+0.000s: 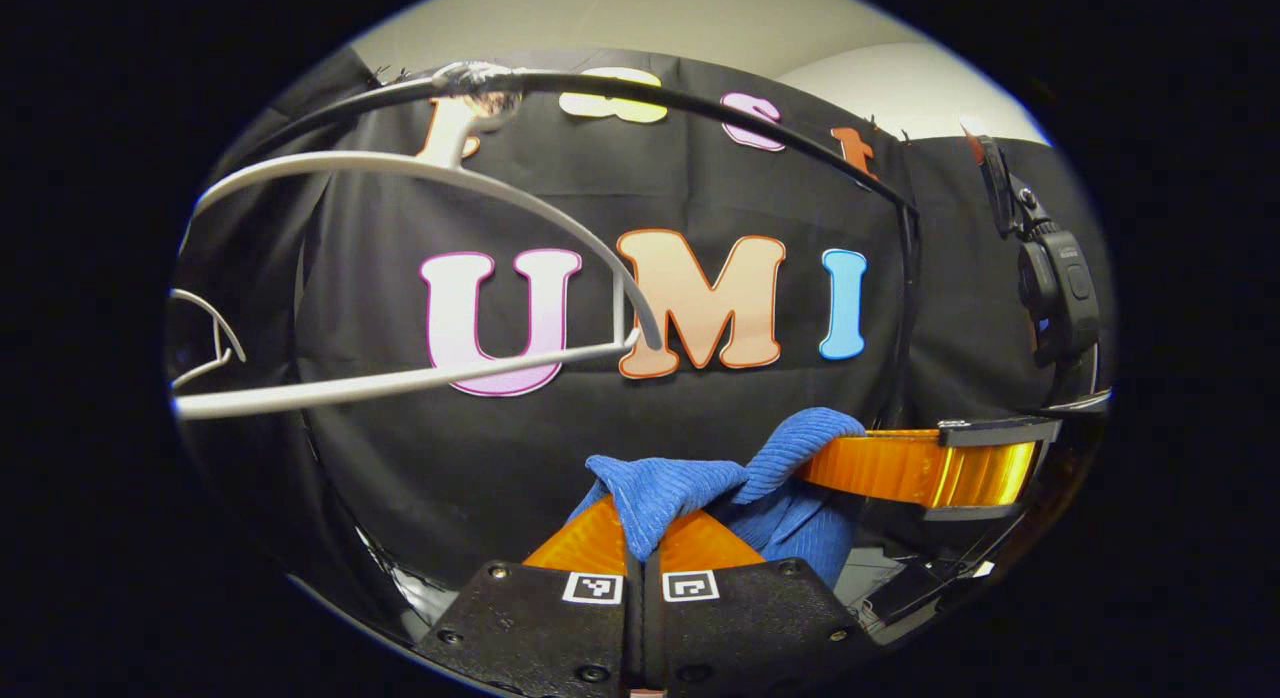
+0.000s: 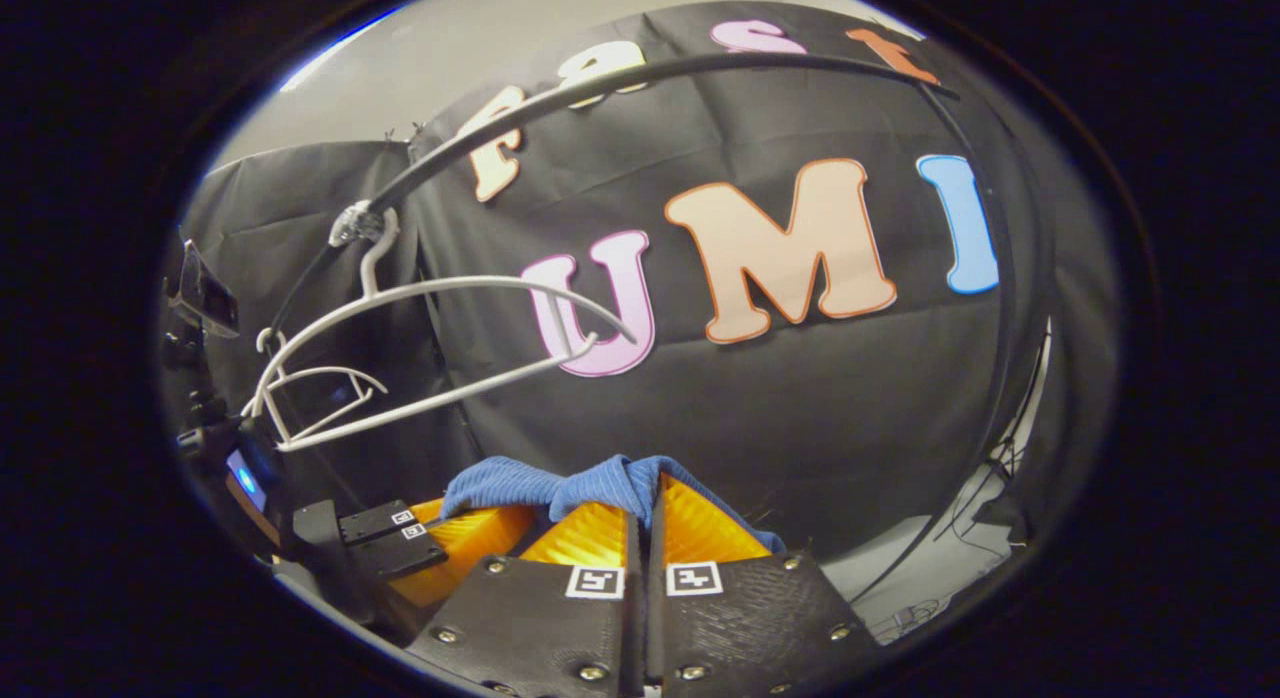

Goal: Grasp the clothes on the hanger with both hands and then place them into the laundry hamper below.

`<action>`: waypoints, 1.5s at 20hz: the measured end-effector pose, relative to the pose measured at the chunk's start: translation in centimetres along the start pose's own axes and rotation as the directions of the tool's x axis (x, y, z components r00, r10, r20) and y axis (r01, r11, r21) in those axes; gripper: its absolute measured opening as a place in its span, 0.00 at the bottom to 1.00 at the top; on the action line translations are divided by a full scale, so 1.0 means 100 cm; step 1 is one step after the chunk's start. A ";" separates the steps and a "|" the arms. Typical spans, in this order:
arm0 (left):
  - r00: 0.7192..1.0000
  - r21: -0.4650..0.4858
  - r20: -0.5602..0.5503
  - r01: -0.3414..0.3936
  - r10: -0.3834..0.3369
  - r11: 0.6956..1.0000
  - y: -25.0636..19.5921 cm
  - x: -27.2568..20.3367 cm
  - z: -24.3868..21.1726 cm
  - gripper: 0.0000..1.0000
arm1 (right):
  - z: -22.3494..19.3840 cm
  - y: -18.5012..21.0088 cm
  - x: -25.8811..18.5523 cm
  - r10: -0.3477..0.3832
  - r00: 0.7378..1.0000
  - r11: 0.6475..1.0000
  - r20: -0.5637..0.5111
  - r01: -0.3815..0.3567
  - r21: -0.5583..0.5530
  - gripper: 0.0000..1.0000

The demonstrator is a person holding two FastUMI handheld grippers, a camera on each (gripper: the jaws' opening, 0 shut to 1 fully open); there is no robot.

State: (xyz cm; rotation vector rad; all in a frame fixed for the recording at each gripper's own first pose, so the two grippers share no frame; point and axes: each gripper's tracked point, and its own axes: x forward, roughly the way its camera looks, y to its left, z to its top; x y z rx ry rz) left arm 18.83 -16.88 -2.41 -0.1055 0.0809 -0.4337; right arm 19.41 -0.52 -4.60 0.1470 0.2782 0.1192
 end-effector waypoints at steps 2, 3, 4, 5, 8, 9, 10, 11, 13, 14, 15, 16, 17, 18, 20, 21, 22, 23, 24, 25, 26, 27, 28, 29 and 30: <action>1.000 -0.014 -0.025 0.010 -0.010 1.000 -0.003 0.011 -0.017 0.01 | -0.017 -0.006 0.007 0.002 0.999 1.000 -0.048 -0.001 0.018 0.01; 0.999 -0.022 -0.036 0.011 -0.012 1.000 -0.003 0.014 -0.024 0.00 | -0.027 -0.010 0.011 -0.003 0.997 1.000 -0.074 0.004 0.022 0.02; 0.998 -0.032 -0.052 0.016 -0.018 0.999 -0.004 0.018 -0.033 0.00 | -0.036 -0.015 0.014 -0.008 0.995 1.000 -0.096 0.011 0.025 0.01; 0.997 -0.040 -0.080 0.019 -0.022 0.999 -0.005 0.021 -0.047 0.01 | -0.047 -0.021 0.018 -0.019 0.993 0.999 -0.120 0.022 0.029 0.01; 0.989 -0.066 -0.142 0.022 -0.031 0.998 -0.008 0.032 -0.081 0.01 | -0.083 -0.035 0.031 -0.044 0.978 0.997 -0.203 0.055 0.052 0.01; 0.987 -0.074 -0.158 0.027 -0.039 0.997 -0.010 0.036 -0.093 0.01 | -0.096 -0.039 0.034 -0.046 0.972 0.996 -0.232 0.061 0.061 0.02; 0.985 -0.077 -0.170 0.030 -0.043 0.997 -0.011 0.038 -0.106 0.01 | -0.107 -0.041 0.037 -0.043 0.964 0.995 -0.261 0.064 0.076 0.02; 0.981 -0.072 -0.189 0.031 -0.044 0.997 -0.009 0.040 -0.120 0.01 | -0.121 -0.044 0.040 -0.044 0.955 0.993 -0.293 0.073 0.088 0.01; 0.970 -0.069 -0.241 0.028 -0.044 0.997 -0.004 0.045 -0.152 0.01 | -0.146 -0.050 0.046 -0.051 0.935 0.990 -0.352 0.094 0.106 0.02; 0.963 -0.081 -0.265 0.024 -0.045 0.996 -0.002 0.047 -0.164 0.00 | -0.157 -0.053 0.049 -0.052 0.924 0.989 -0.379 0.102 0.111 0.01; 0.957 -0.095 -0.287 0.018 -0.045 0.995 -0.001 0.050 -0.175 0.01 | -0.168 -0.055 0.054 -0.055 0.914 0.987 -0.401 0.111 0.118 0.02; 0.949 -0.102 -0.312 0.010 -0.042 0.995 0.000 0.053 -0.187 0.01 | -0.177 -0.055 0.054 -0.056 0.905 0.985 -0.423 0.119 0.126 0.02; 0.941 -0.106 -0.336 0.006 -0.041 0.994 0.001 0.053 -0.198 0.01 | -0.187 -0.055 0.056 -0.058 0.897 0.982 -0.438 0.130 0.136 0.01; 0.936 -0.111 -0.349 0.004 -0.043 0.994 0.005 0.053 -0.207 0.01 | -0.195 -0.056 0.060 -0.058 0.889 0.979 -0.455 0.139 0.147 0.02; 0.930 -0.115 -0.365 0.007 -0.049 0.993 0.010 0.054 -0.225 0.01 | -0.213 -0.060 0.068 -0.065 0.875 0.975 -0.481 0.158 0.156 0.02; 0.926 -0.119 -0.373 0.010 -0.054 0.993 0.012 0.056 -0.232 0.01 | -0.221 -0.061 0.071 -0.067 0.868 0.975 -0.491 0.162 0.154 0.02; 0.922 -0.120 -0.384 0.013 -0.059 0.993 0.014 0.058 -0.240 0.01 | -0.227 -0.062 0.075 -0.069 0.862 0.975 -0.502 0.165 0.149 0.02; 0.915 -0.119 -0.399 0.014 -0.061 0.993 0.015 0.059 -0.249 0.01 | -0.236 -0.062 0.079 -0.074 0.856 0.975 -0.511 0.169 0.142 0.02; 0.909 -0.116 -0.414 0.012 -0.059 0.993 0.018 0.061 -0.258 0.01 | -0.244 -0.061 0.082 -0.077 0.849 0.975 -0.523 0.174 0.137 0.01; 0.899 -0.117 -0.433 0.011 -0.061 0.993 0.020 0.061 -0.267 0.01 | -0.252 -0.061 0.085 -0.082 0.843 0.974 -0.532 0.181 0.136 0.02; 0.890 -0.127 -0.451 0.012 -0.068 0.992 0.020 0.062 -0.276 0.01 | -0.260 -0.062 0.089 -0.087 0.837 0.973 -0.540 0.188 0.134 0.02; 0.874 -0.132 -0.479 0.015 -0.077 0.991 0.018 0.062 -0.287 0.01 | -0.269 -0.065 0.092 -0.093 0.831 0.973 -0.549 0.194 0.128 0.02; 0.856 -0.129 -0.512 0.009 -0.075 0.992 0.018 0.063 -0.297 0.01 | -0.275 -0.064 0.094 -0.099 0.823 0.973 -0.559 0.199 0.120 0.02; 0.843 -0.130 -0.533 0.004 -0.073 0.991 0.019 0.065 -0.307 0.01 | -0.281 -0.064 0.095 -0.108 0.817 0.971 -0.566 0.208 0.116 0.02; 0.827 -0.131 -0.559 -0.016 -0.061 0.991 0.022 0.063 -0.317 0.01 | -0.286 -0.064 0.098 -0.113 0.809 0.970 -0.577 0.216 0.113 0.02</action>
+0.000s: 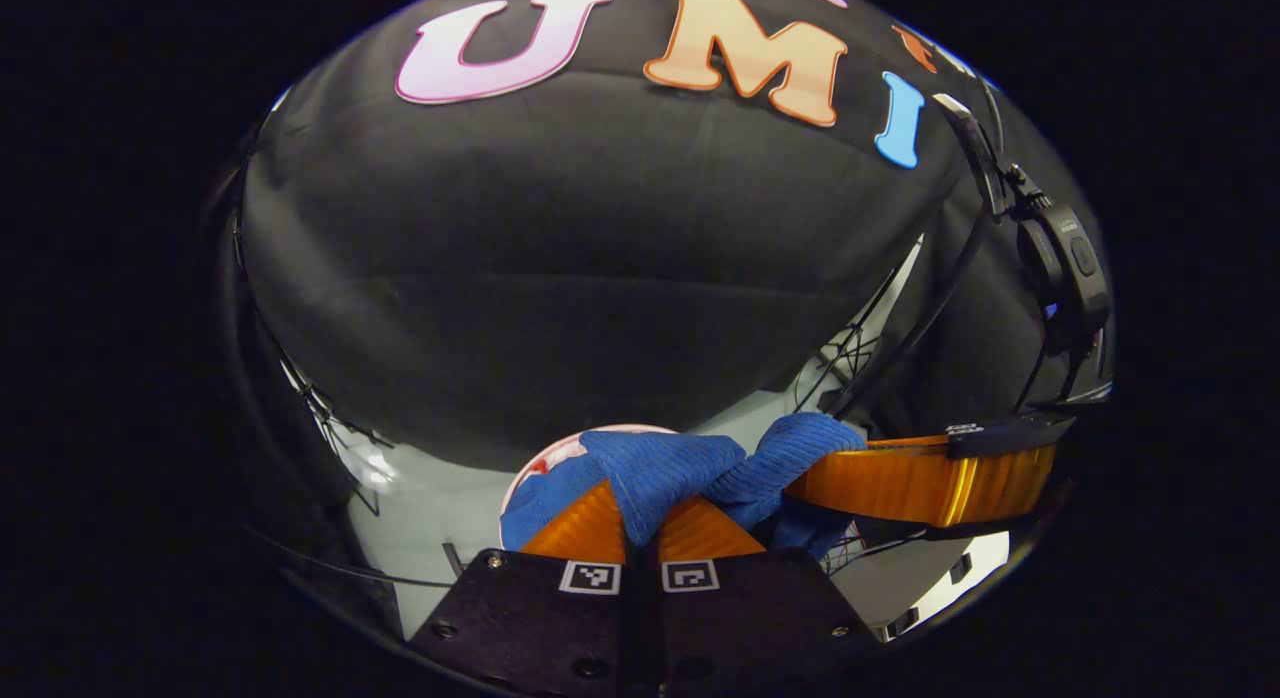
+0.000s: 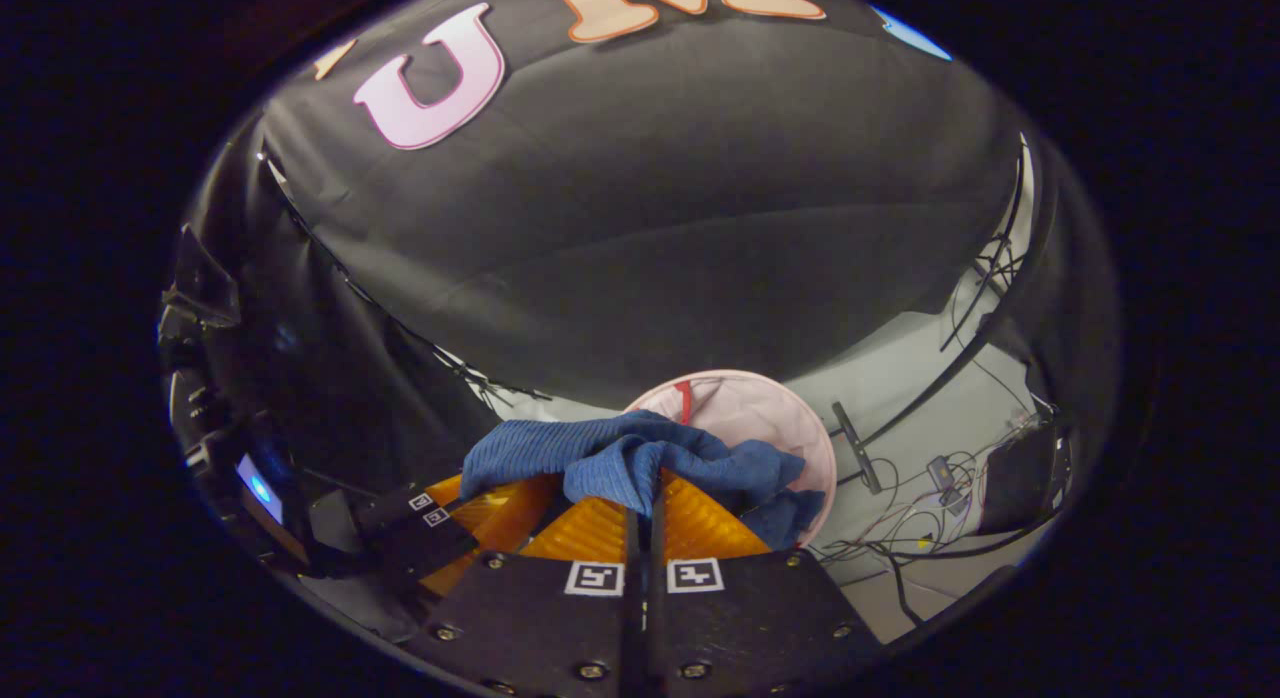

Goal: Grasp the clothes on the hanger with both hands and then place them into the laundry hamper below.

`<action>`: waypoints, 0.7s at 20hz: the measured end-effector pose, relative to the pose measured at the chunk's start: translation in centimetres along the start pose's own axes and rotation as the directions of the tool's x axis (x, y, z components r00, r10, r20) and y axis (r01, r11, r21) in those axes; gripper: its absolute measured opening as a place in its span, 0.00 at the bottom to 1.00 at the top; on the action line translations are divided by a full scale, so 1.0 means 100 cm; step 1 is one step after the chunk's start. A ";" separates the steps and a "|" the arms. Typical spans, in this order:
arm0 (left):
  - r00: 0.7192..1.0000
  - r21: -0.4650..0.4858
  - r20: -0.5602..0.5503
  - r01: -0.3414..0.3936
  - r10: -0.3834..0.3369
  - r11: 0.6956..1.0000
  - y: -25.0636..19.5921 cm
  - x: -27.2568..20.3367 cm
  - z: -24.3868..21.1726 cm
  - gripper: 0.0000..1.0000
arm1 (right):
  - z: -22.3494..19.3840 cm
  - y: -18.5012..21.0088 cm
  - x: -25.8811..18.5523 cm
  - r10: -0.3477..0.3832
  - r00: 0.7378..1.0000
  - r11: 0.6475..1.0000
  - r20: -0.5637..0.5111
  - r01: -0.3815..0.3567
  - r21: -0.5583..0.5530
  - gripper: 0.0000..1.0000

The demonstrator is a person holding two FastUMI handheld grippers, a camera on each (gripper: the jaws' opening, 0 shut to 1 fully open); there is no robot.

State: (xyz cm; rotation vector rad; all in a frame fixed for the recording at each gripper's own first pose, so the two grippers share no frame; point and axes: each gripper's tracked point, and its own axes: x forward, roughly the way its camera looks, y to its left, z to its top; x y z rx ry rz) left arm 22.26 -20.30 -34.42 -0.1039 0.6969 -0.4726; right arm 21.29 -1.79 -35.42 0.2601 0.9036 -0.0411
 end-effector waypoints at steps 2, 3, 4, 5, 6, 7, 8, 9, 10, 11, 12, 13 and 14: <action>0.996 -0.043 -0.079 -0.036 0.032 0.998 0.007 0.004 -0.020 0.01 | -0.008 -0.004 0.012 -0.018 1.000 1.000 -0.020 0.018 -0.006 0.02; 0.993 -0.069 -0.116 -0.047 0.038 0.997 0.010 0.003 -0.031 0.01 | -0.012 -0.008 0.019 -0.034 0.999 0.999 -0.027 0.034 -0.016 0.02; 0.990 -0.095 -0.134 -0.056 0.043 0.994 0.012 0.004 -0.038 0.01 | -0.014 -0.014 0.027 -0.057 0.998 0.998 -0.032 0.056 -0.037 0.02; 0.987 -0.116 -0.154 -0.070 0.052 0.991 0.014 0.005 -0.041 0.01 | -0.018 -0.023 0.029 -0.092 0.995 0.994 -0.043 0.090 -0.058 0.02; 0.984 -0.129 -0.171 -0.080 0.057 0.988 0.013 0.004 -0.042 0.01 | -0.021 -0.030 0.031 -0.116 0.992 0.990 -0.055 0.112 -0.084 0.01; 0.979 -0.140 -0.192 -0.089 0.062 0.986 0.012 0.005 -0.044 0.02 | -0.024 -0.037 0.033 -0.143 0.988 0.984 -0.064 0.135 -0.116 0.02; 0.974 -0.153 -0.216 -0.100 0.065 0.983 0.017 0.010 -0.051 0.01 | -0.026 -0.042 0.036 -0.167 0.983 0.976 -0.070 0.155 -0.153 0.02; 0.969 -0.164 -0.238 -0.111 0.069 0.980 0.021 0.013 -0.056 0.02 | -0.027 -0.051 0.037 -0.189 0.979 0.967 -0.077 0.171 -0.191 0.02; 0.964 -0.174 -0.255 -0.117 0.070 0.978 0.023 0.015 -0.058 0.02 | -0.026 -0.054 0.038 -0.206 0.975 0.958 -0.079 0.184 -0.220 0.02; 0.961 -0.181 -0.269 -0.113 0.062 0.977 0.024 0.018 -0.060 0.02 | -0.032 -0.054 0.039 -0.220 0.972 0.950 -0.087 0.192 -0.247 0.02; 0.955 -0.190 -0.292 -0.108 0.048 0.976 0.022 0.020 -0.064 0.02 | -0.035 -0.054 0.041 -0.224 0.970 0.942 -0.098 0.190 -0.275 0.02; 0.951 -0.199 -0.307 -0.101 0.036 0.975 0.020 0.024 -0.068 0.03 | -0.039 -0.056 0.047 -0.236 0.966 0.933 -0.109 0.194 -0.303 0.02; 0.948 -0.203 -0.317 -0.099 0.030 0.974 0.020 0.029 -0.070 0.04 | -0.042 -0.056 0.051 -0.243 0.962 0.926 -0.122 0.192 -0.326 0.02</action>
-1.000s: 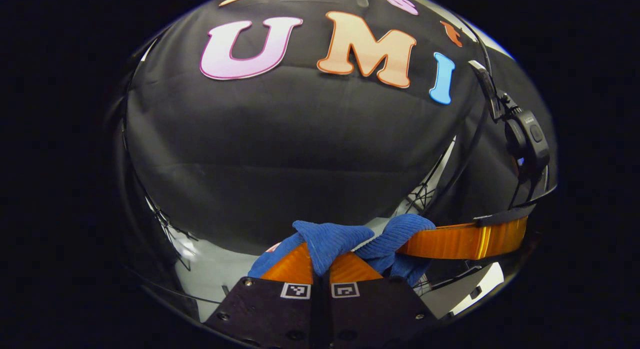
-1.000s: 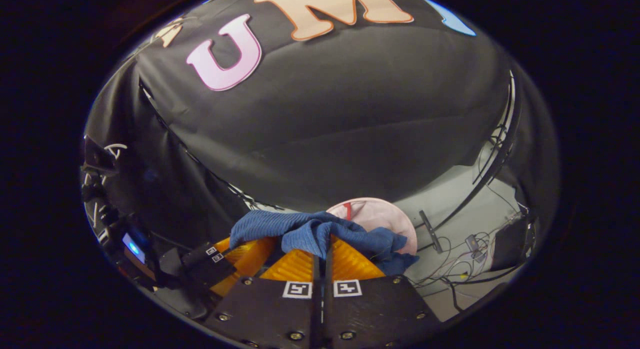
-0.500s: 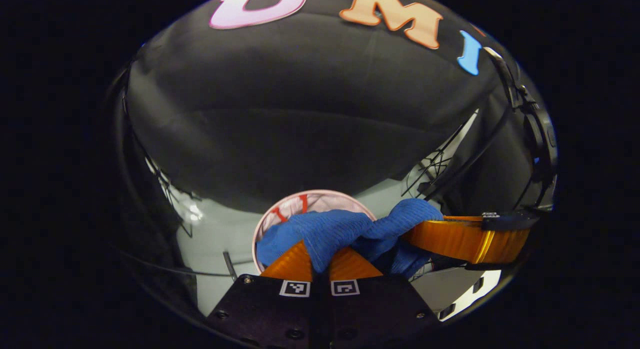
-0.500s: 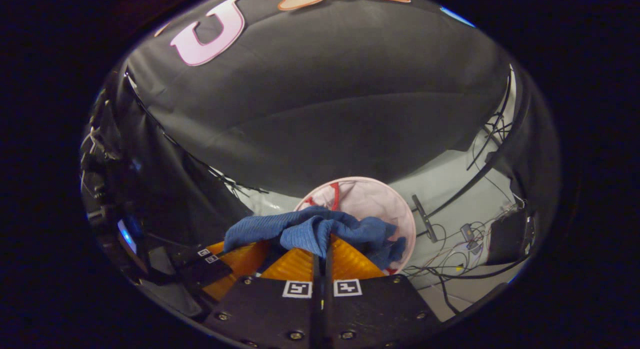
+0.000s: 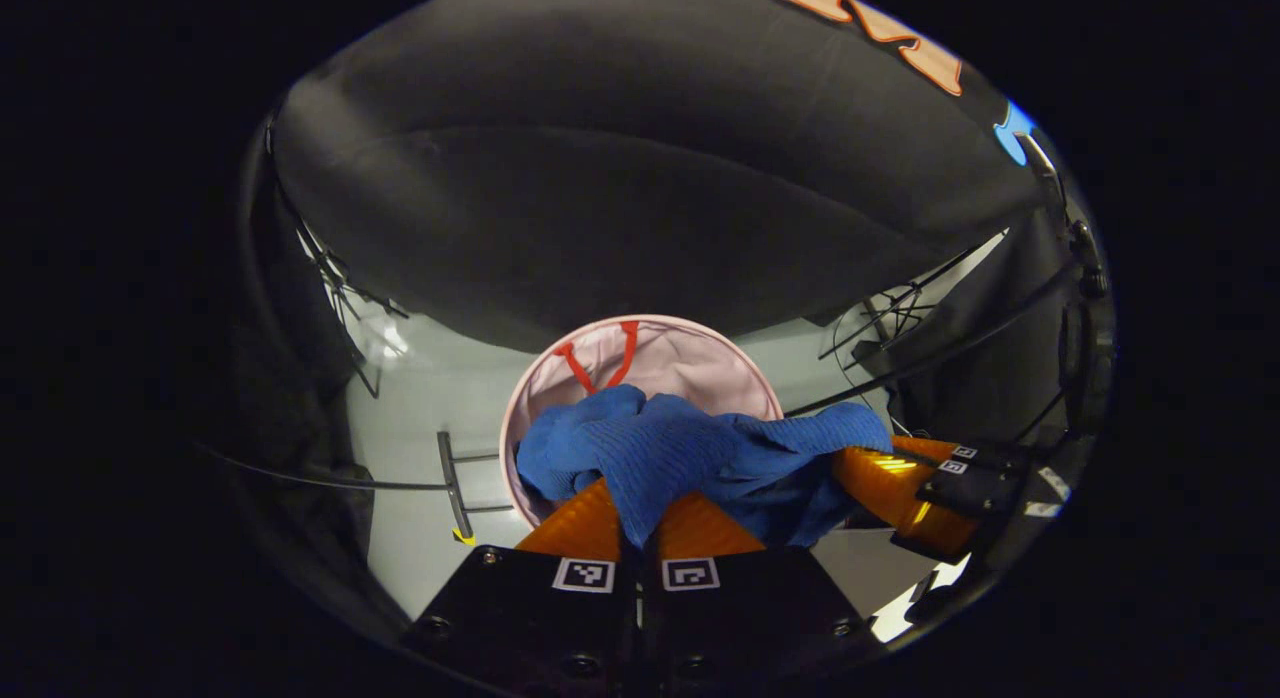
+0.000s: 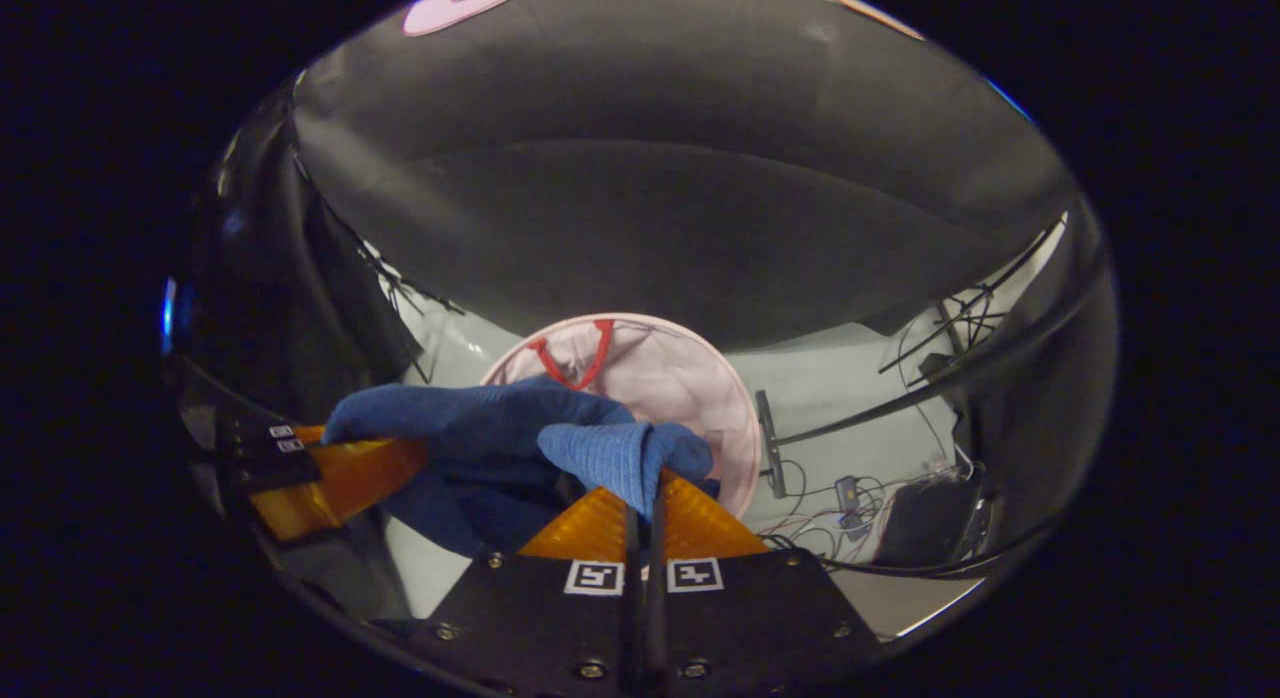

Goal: Grasp the clothes on the hanger with both hands and then place them into the laundry hamper below.

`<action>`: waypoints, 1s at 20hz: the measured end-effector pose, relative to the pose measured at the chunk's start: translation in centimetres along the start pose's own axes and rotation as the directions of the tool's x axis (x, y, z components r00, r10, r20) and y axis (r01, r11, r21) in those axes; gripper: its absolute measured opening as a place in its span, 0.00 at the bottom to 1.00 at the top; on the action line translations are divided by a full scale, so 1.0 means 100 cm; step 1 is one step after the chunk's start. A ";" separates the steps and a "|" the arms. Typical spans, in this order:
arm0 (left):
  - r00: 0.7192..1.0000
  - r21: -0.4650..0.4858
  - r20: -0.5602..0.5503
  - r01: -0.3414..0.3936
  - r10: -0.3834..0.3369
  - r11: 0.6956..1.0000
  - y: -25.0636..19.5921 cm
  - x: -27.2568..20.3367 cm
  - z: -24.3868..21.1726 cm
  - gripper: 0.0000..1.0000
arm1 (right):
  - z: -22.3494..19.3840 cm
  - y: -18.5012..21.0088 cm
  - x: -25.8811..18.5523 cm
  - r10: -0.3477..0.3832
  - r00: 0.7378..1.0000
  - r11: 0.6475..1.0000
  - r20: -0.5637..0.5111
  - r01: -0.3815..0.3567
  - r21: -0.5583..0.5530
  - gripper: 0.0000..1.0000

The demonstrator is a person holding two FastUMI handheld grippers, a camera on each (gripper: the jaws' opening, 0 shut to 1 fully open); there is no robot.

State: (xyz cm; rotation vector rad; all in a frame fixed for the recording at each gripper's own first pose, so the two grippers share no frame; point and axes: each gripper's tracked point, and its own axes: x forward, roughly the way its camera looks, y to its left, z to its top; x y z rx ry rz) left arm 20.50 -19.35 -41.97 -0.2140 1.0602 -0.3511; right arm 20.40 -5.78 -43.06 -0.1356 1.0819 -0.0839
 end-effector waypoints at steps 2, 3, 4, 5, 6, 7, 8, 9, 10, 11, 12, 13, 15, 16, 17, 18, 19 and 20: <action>0.999 -0.003 -0.041 0.011 -0.011 1.000 0.000 0.007 -0.007 0.06 | -0.003 0.005 0.009 0.002 1.000 1.000 -0.023 -0.002 -0.027 0.02; 0.999 0.000 -0.048 0.023 -0.023 1.000 -0.003 0.008 -0.007 0.08 | -0.006 0.004 0.016 0.002 0.999 0.999 -0.035 -0.003 -0.034 0.02; 0.998 0.010 -0.049 0.032 -0.031 0.999 -0.004 0.006 -0.005 0.08 | -0.010 0.004 0.016 0.004 0.999 0.999 -0.045 -0.006 -0.041 0.04; 0.998 0.025 -0.038 0.044 -0.043 0.999 -0.007 0.004 0.000 0.12 | -0.008 0.006 0.017 0.018 0.999 0.999 -0.040 -0.020 -0.048 0.04; 0.998 0.042 -0.027 0.055 -0.053 0.998 -0.008 0.006 0.003 0.19 | -0.005 0.008 0.018 0.020 0.999 0.998 -0.025 -0.022 -0.051 0.06; 0.998 0.051 -0.022 0.055 -0.054 0.997 -0.008 0.007 0.004 0.35 | -0.002 0.006 0.013 0.015 1.000 0.999 -0.008 -0.015 -0.051 0.06; 0.998 0.049 -0.029 0.050 -0.048 0.998 -0.005 0.005 0.002 0.51 | 0.000 0.004 0.010 0.012 1.000 0.999 0.001 -0.012 -0.044 0.06; 0.999 0.047 -0.034 0.043 -0.042 0.998 -0.003 0.000 0.000 0.66 | -0.002 0.004 0.007 0.010 1.000 1.000 0.005 -0.009 -0.027 0.07; 0.999 0.051 -0.034 0.027 -0.025 0.998 -0.001 0.001 -0.002 0.82 | -0.003 0.004 0.003 0.016 1.000 1.000 0.013 -0.016 -0.011 0.21; 0.999 0.057 -0.029 0.014 -0.012 0.998 0.003 -0.003 -0.003 0.89 | -0.003 0.003 0.000 0.015 1.000 1.000 0.018 -0.015 -0.005 0.35; 1.000 0.059 -0.016 0.011 -0.010 0.998 0.001 -0.005 -0.004 0.85 | -0.001 0.001 -0.007 0.013 1.000 1.000 0.027 -0.013 -0.003 0.48; 1.000 0.061 -0.005 0.000 0.000 0.998 0.001 -0.011 -0.004 0.90 | -0.001 0.002 -0.010 0.017 0.999 1.000 0.037 -0.017 -0.001 0.59; 1.000 0.061 0.020 -0.016 0.015 0.998 0.003 -0.022 -0.008 0.94 | -0.003 -0.002 -0.023 0.015 0.998 1.000 0.058 -0.014 -0.006 0.86; 0.999 0.060 0.037 -0.025 0.023 0.998 0.002 -0.028 -0.011 0.99 | -0.005 -0.003 -0.028 0.016 0.998 1.000 0.065 -0.016 -0.005 1.00; 0.999 0.064 0.044 -0.029 0.027 0.998 0.000 -0.035 -0.014 0.94 | -0.010 -0.003 -0.034 0.019 0.997 1.000 0.074 -0.019 0.000 1.00; 0.997 0.065 0.066 -0.038 0.034 0.997 0.001 -0.043 -0.016 0.94 | -0.014 -0.003 -0.042 0.024 0.996 1.000 0.080 -0.024 0.008 1.00; 0.996 0.065 0.083 -0.046 0.040 0.997 0.000 -0.051 -0.018 0.97 | -0.018 -0.004 -0.049 0.027 0.996 0.999 0.087 -0.029 0.019 1.00; 0.993 0.064 0.105 -0.058 0.051 0.996 -0.001 -0.062 -0.019 0.99 | -0.021 -0.004 -0.059 0.033 0.995 0.999 0.097 -0.036 0.031 1.00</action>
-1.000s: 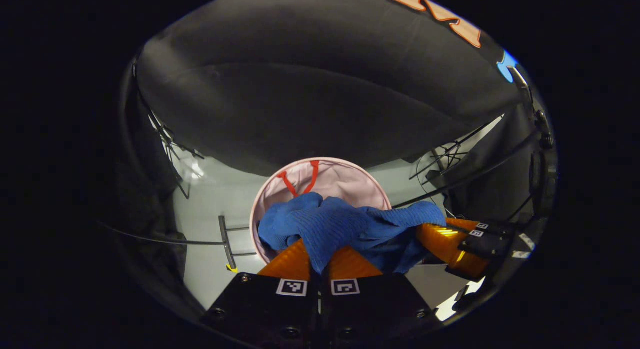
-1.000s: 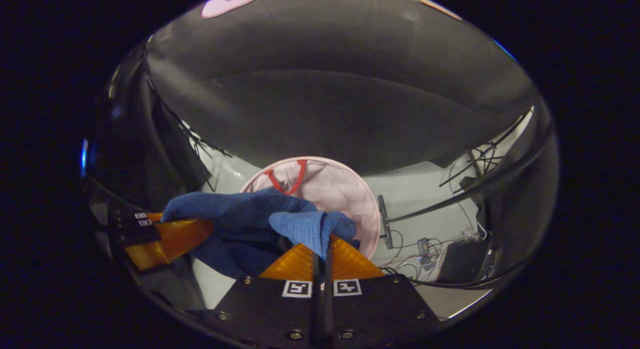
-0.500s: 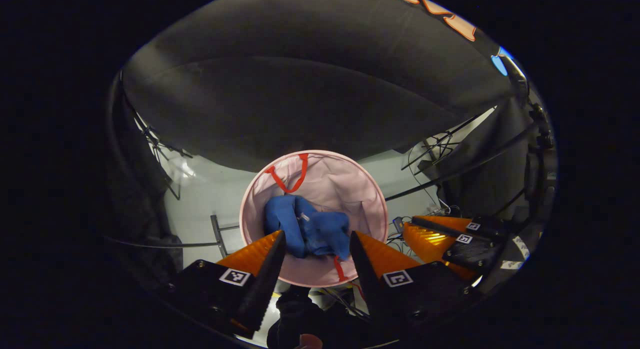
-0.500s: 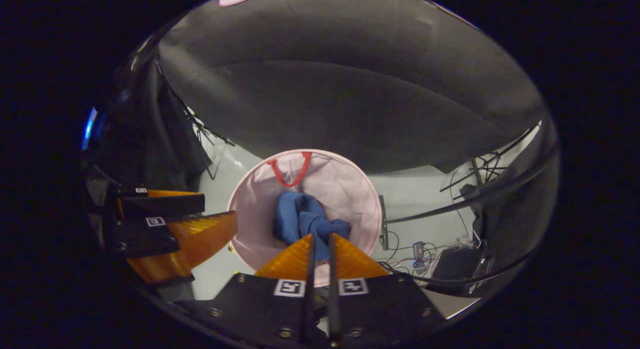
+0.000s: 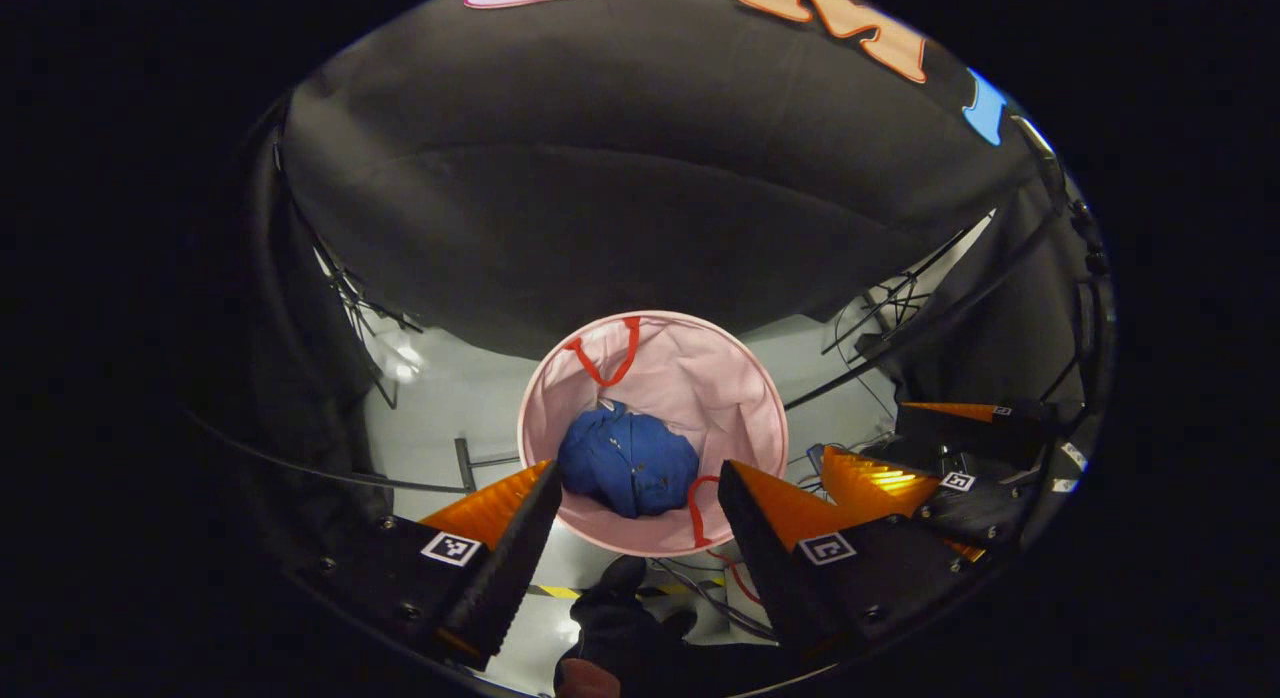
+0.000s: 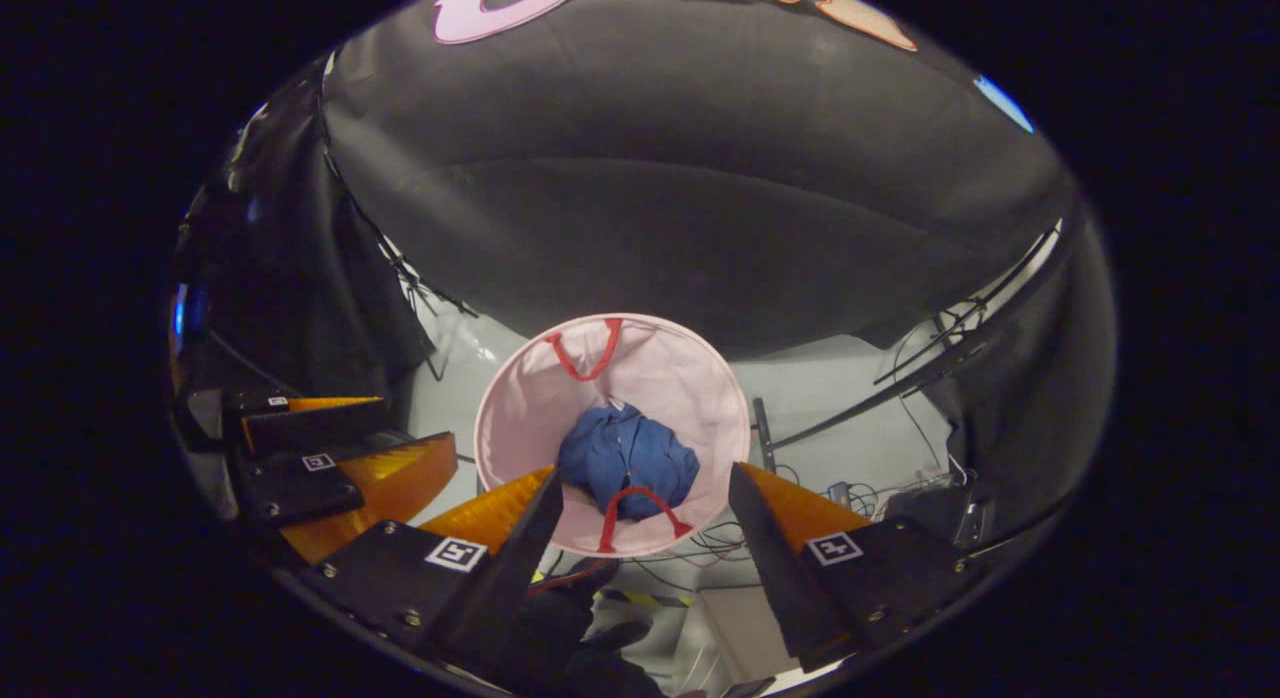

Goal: Grasp the clothes on the hanger with both hands and then place them into the laundry hamper below.

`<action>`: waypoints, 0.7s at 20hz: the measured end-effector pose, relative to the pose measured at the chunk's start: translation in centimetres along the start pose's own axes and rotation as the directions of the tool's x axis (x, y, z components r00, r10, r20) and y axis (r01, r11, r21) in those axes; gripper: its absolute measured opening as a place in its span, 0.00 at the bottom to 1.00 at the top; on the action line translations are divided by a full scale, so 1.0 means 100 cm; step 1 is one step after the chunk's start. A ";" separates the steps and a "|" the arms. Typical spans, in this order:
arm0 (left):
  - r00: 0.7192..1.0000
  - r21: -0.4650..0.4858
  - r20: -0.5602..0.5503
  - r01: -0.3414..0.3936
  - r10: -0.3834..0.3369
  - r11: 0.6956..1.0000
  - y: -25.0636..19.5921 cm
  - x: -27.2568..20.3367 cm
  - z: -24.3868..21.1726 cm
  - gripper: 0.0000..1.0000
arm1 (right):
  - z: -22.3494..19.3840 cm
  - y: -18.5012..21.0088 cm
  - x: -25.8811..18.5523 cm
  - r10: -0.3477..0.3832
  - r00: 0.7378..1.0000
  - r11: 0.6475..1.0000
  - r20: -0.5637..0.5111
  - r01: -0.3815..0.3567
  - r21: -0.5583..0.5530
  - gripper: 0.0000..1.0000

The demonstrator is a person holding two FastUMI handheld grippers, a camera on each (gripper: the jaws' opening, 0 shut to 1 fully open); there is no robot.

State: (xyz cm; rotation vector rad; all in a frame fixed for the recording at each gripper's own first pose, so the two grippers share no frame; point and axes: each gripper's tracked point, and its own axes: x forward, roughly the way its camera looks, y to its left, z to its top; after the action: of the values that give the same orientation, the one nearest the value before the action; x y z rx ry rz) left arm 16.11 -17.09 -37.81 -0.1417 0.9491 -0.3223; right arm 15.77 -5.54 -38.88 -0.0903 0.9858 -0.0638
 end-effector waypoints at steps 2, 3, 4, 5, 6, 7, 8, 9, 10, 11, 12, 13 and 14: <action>0.999 -0.006 0.040 -0.011 0.011 1.000 -0.006 -0.019 0.000 0.99 | -0.003 0.000 -0.022 0.027 0.999 0.999 0.025 -0.027 0.024 0.96; 0.998 -0.013 0.060 -0.021 0.021 1.000 -0.007 -0.028 0.000 0.99 | -0.004 -0.006 -0.034 0.026 0.999 0.999 0.040 -0.027 0.030 0.96; 0.997 -0.020 0.077 -0.025 0.027 0.999 -0.010 -0.037 0.000 0.99 | -0.006 -0.013 -0.045 0.018 0.998 0.999 0.052 -0.020 0.037 1.00; 0.996 -0.028 0.082 -0.038 0.040 0.999 -0.012 -0.047 -0.003 0.99 | -0.009 -0.018 -0.057 0.014 0.998 0.999 0.069 -0.018 0.049 1.00; 0.995 -0.037 0.091 -0.044 0.048 0.998 -0.012 -0.059 -0.006 0.99 | -0.009 -0.020 -0.067 0.017 0.996 0.998 0.086 -0.023 0.063 1.00; 0.993 -0.046 0.104 -0.046 0.051 0.998 -0.015 -0.068 -0.006 0.99 | -0.010 -0.021 -0.079 0.022 0.994 0.997 0.107 -0.030 0.071 1.00; 0.992 -0.054 0.118 -0.046 0.052 0.997 -0.018 -0.075 -0.007 0.99 | -0.009 -0.023 -0.088 0.028 0.991 0.996 0.128 -0.038 0.075 0.96; 0.989 -0.056 0.136 -0.049 0.057 0.997 -0.019 -0.085 -0.008 0.99 | -0.007 -0.025 -0.092 0.029 0.988 0.996 0.150 -0.040 0.075 1.00; 0.985 -0.055 0.157 -0.061 0.069 0.997 -0.018 -0.095 -0.008 0.99 | -0.008 -0.028 -0.101 0.031 0.985 0.997 0.168 -0.043 0.071 1.00; 0.981 -0.052 0.178 -0.073 0.081 0.996 -0.014 -0.104 -0.007 0.99 | -0.009 -0.032 -0.112 0.032 0.983 0.997 0.183 -0.045 0.068 1.00; 0.975 -0.049 0.203 -0.082 0.090 0.995 -0.014 -0.116 -0.005 0.99 | -0.009 -0.035 -0.123 0.032 0.978 0.997 0.206 -0.047 0.068 1.00; 0.969 -0.049 0.228 -0.088 0.097 0.995 -0.014 -0.125 -0.003 0.99 | -0.007 -0.036 -0.134 0.035 0.973 0.996 0.228 -0.052 0.069 1.00; 0.962 -0.048 0.249 -0.098 0.107 0.994 -0.015 -0.136 -0.001 0.99 | -0.004 -0.038 -0.146 0.032 0.966 0.996 0.258 -0.051 0.068 1.00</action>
State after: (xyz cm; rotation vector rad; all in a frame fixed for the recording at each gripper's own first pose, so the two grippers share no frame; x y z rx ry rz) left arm 8.39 -13.96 -26.90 -0.1606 0.7074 -0.1863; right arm 7.35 -7.94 -26.60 -0.0085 0.7252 -0.0487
